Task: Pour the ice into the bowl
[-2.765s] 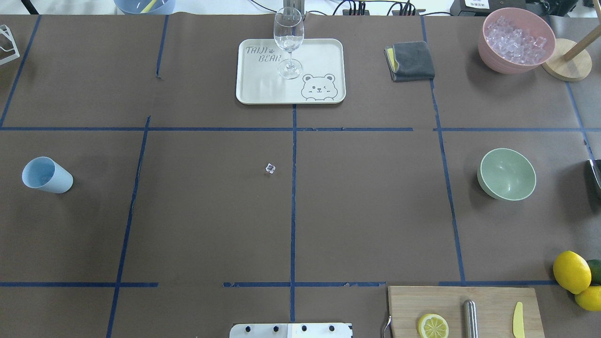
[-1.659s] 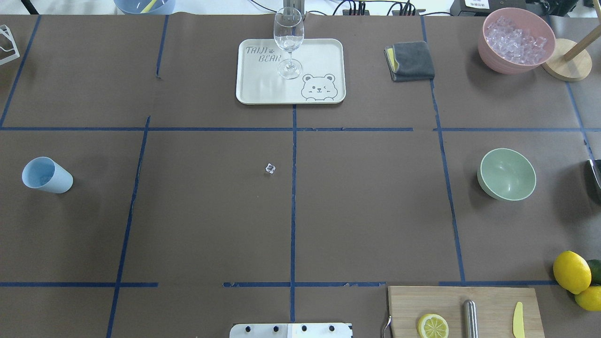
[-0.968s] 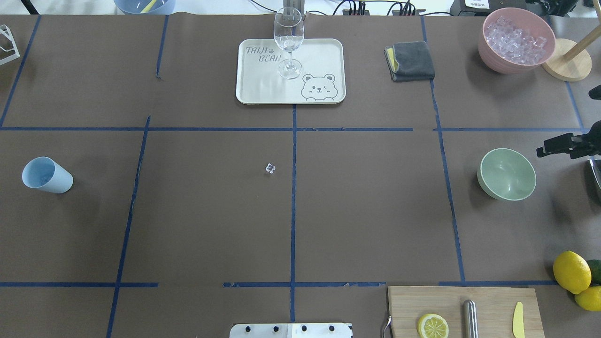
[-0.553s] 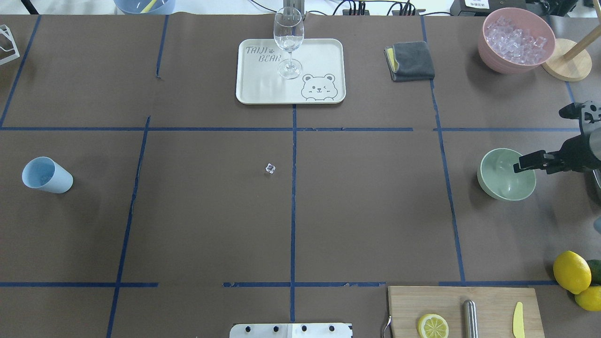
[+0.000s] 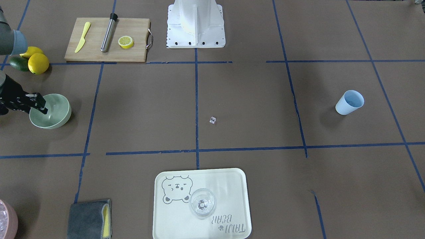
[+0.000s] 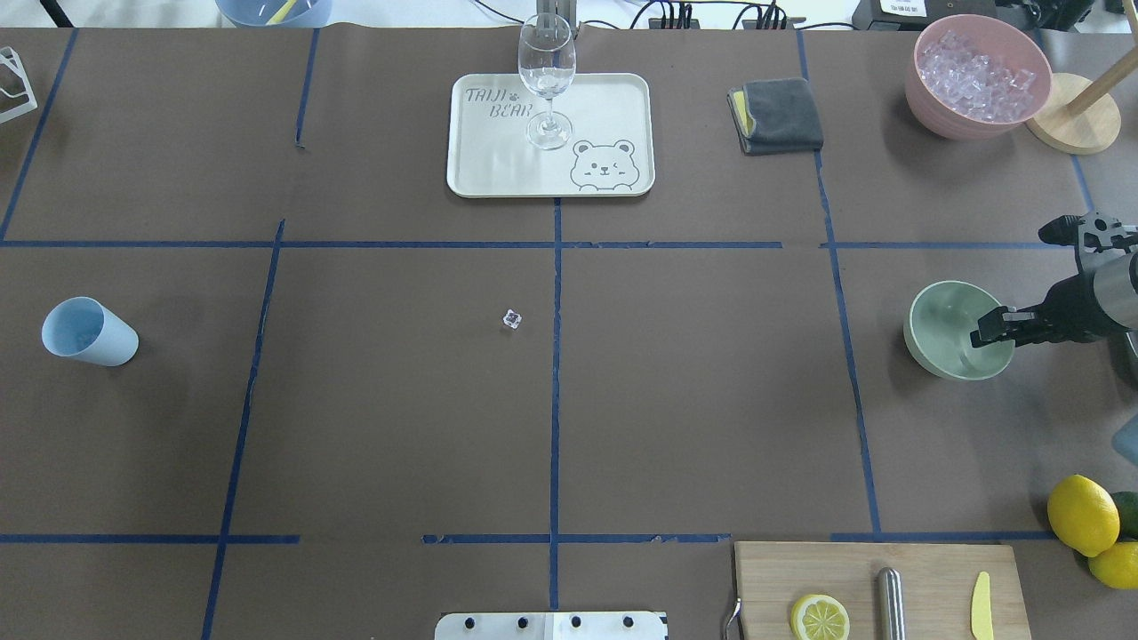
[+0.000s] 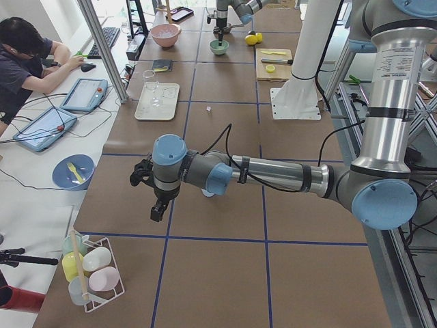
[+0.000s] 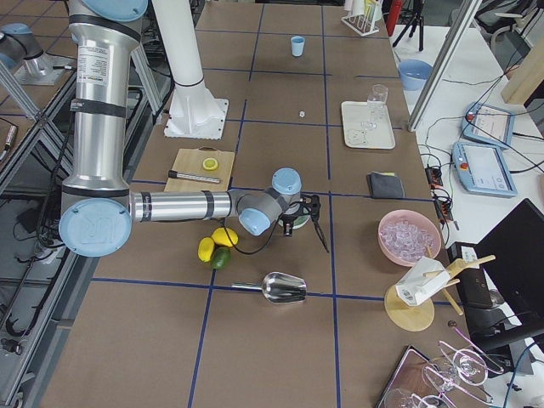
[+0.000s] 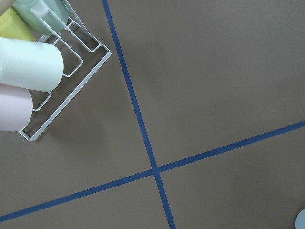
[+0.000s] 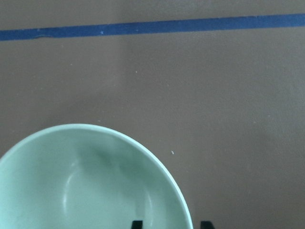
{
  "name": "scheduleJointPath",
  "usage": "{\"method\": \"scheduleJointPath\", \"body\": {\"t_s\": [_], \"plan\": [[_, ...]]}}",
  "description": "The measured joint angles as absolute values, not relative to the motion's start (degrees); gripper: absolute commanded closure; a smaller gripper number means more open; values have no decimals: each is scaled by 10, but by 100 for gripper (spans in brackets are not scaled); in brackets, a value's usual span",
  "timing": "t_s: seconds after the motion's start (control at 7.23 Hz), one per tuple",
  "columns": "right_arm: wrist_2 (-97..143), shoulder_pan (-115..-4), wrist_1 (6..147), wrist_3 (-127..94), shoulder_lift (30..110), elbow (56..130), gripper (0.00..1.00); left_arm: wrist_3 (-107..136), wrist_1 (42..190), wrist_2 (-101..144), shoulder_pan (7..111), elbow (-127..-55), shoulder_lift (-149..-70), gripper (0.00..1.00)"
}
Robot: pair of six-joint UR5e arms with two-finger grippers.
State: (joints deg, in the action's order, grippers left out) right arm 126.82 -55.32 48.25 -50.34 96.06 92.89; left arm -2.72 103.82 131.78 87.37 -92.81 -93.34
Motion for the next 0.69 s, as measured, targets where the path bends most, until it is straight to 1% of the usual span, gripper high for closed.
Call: {"method": "scheduleJointPath", "body": {"t_s": [0.28, 0.41, 0.55, 0.69], "plan": [[1271, -554, 482, -503, 965, 931, 100, 1, 1069, 1315, 853, -930, -932, 0], [1280, -559, 482, -503, 965, 936, 100, 58, 1117, 1312, 828, -937, -922, 0], [1304, -572, 482, -503, 965, 945, 100, 134, 1203, 1295, 801, -955, -885, 0], [1338, -595, 485, -504, 963, 953, 100, 194, 1291, 1263, 778, -985, -830, 0]]}}
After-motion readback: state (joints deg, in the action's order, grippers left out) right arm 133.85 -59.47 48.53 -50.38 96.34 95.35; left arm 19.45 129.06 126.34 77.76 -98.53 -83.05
